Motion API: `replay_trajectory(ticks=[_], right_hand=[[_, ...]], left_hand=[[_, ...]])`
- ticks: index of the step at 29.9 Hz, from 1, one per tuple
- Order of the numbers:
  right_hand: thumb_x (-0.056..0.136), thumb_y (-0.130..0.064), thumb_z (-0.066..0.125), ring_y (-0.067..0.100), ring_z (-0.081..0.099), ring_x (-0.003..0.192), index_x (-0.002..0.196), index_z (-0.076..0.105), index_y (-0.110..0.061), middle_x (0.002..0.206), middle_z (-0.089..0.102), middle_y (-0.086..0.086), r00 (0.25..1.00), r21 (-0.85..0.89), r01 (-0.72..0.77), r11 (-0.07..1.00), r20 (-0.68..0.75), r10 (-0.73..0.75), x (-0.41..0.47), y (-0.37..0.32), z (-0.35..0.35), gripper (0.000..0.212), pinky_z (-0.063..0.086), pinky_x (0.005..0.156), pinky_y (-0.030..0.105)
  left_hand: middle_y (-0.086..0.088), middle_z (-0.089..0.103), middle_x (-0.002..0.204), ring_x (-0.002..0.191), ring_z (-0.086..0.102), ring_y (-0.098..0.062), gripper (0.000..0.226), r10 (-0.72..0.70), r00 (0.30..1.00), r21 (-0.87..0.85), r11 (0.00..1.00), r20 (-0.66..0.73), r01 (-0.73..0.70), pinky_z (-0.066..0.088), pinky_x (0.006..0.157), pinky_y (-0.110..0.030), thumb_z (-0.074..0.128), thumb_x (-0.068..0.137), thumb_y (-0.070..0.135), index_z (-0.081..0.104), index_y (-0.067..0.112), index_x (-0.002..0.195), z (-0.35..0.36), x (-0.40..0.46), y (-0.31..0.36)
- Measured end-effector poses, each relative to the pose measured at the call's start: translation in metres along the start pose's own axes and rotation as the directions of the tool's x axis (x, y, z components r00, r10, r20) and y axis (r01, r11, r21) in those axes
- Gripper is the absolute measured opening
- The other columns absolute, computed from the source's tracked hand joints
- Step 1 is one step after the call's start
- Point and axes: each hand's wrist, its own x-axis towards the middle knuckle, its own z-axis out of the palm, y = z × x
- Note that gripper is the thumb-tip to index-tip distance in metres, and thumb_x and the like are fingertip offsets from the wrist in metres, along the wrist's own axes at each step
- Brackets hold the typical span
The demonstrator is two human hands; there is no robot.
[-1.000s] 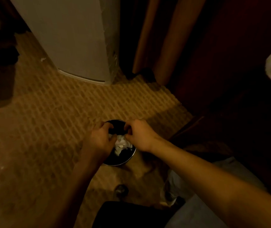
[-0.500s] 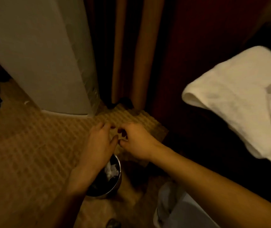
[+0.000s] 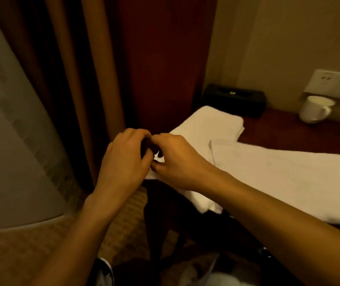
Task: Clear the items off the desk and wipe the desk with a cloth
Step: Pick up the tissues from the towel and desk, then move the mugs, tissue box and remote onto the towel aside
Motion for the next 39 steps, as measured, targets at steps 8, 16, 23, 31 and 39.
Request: replay_trajectory(ticks=[8,16,23,31,39], right_hand=[[0.091,-0.024,0.062,0.011,0.055,0.093,0.125,0.056,-0.016,0.116,0.060,0.001,0.963,-0.126,-0.229,0.965,-0.178,0.205,-0.048,0.063,-0.094,0.035,0.047,0.079,0.021],[0.089,-0.035,0.064,0.020,0.054,0.114,0.132,0.049,-0.017,0.126,0.054,0.002,0.857,-0.199,-0.506,0.839,-0.228,0.462,-0.132,0.143,-0.154,0.049,0.048,0.093,0.034],[0.086,-0.046,0.064,0.024,0.044,0.125,0.139,0.042,-0.016,0.140,0.046,0.006,0.724,-0.211,-0.689,0.693,-0.164,0.670,-0.188,0.196,-0.159,0.065,0.043,0.101,0.039],[0.085,-0.062,0.052,0.022,0.043,0.118,0.128,0.050,-0.018,0.132,0.051,0.003,0.748,-0.356,-0.645,0.677,-0.113,0.654,-0.213,0.219,-0.148,0.061,0.039,0.098,0.042],[0.083,-0.074,0.038,0.029,0.037,0.127,0.132,0.045,-0.017,0.139,0.045,0.009,0.564,-0.393,-0.807,0.441,-0.292,0.772,-0.220,0.246,-0.158,0.075,0.033,0.103,0.048]], left_hand=[[-0.002,0.057,0.127,0.115,0.054,-0.019,0.036,0.185,0.981,-0.080,0.980,0.058,-0.180,0.046,0.097,-0.037,0.057,0.092,0.027,0.055,0.017,0.127,0.052,0.049,0.104],[0.004,0.049,0.137,0.119,0.049,-0.015,0.049,0.367,0.869,-0.093,0.929,0.333,-0.357,0.041,0.096,-0.029,0.055,0.091,0.044,0.045,0.026,0.135,0.118,0.051,0.180],[0.005,0.041,0.142,0.124,0.042,-0.015,0.065,0.454,0.643,-0.113,0.859,0.616,-0.499,0.040,0.099,-0.032,0.050,0.085,0.063,0.039,0.028,0.139,0.174,0.030,0.223],[-0.004,0.041,0.138,0.121,0.037,-0.024,0.078,0.376,0.598,0.043,0.822,0.708,-0.568,0.036,0.095,-0.039,0.015,0.078,0.077,0.039,0.024,0.129,0.204,0.029,0.227],[-0.003,0.006,0.159,0.143,0.009,-0.027,0.099,0.392,0.475,0.004,0.768,0.787,-0.641,0.013,0.115,-0.043,0.032,0.070,0.085,0.009,0.029,0.149,0.192,0.013,0.232]])
